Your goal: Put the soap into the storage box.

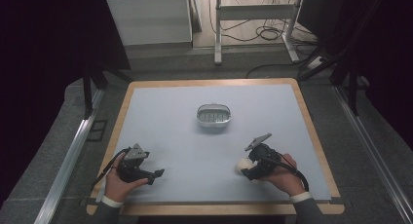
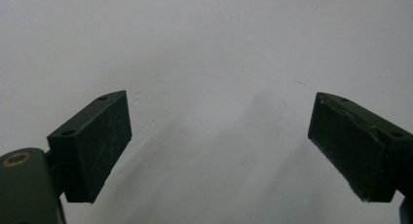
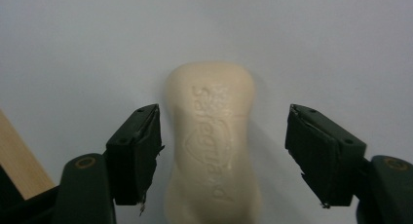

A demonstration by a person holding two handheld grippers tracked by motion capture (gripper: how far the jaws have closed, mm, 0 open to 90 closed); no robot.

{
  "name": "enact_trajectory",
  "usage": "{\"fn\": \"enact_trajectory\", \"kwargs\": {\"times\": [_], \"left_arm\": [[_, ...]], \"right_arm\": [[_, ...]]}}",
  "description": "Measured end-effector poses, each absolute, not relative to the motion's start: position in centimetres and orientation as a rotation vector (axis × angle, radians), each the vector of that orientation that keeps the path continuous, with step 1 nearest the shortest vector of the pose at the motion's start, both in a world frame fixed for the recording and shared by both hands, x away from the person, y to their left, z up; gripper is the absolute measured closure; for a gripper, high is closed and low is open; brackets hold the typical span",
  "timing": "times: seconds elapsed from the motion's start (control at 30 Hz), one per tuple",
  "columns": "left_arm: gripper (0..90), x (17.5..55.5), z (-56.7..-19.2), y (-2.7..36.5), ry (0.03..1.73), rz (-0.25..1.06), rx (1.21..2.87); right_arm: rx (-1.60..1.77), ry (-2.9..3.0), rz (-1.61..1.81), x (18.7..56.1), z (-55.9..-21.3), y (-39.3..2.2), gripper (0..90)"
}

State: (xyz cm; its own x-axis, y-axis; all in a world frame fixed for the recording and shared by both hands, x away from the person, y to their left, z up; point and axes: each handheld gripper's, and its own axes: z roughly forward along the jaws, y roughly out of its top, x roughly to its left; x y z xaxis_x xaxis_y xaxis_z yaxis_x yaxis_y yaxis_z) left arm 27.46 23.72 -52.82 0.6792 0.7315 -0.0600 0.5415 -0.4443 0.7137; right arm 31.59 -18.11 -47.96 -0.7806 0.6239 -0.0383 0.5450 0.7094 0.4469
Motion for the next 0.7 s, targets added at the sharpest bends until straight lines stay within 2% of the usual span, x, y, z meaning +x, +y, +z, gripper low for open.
{"fn": "enact_trajectory", "kwargs": {"times": [0.37,0.6,0.7], "left_arm": [[9.1,27.5,-52.9,23.6,0.974,0.341,2.164],[9.1,27.5,-52.9,23.6,0.974,0.341,2.160],[9.1,27.5,-52.9,23.6,0.976,0.343,2.158]], "right_arm": [[0.944,2.782,0.500,31.7,-49.1,-17.4,33.1],[0.935,2.807,0.459,31.9,-49.5,-17.2,43.1],[0.936,2.821,0.450,32.1,-49.7,-17.2,44.0]]}}
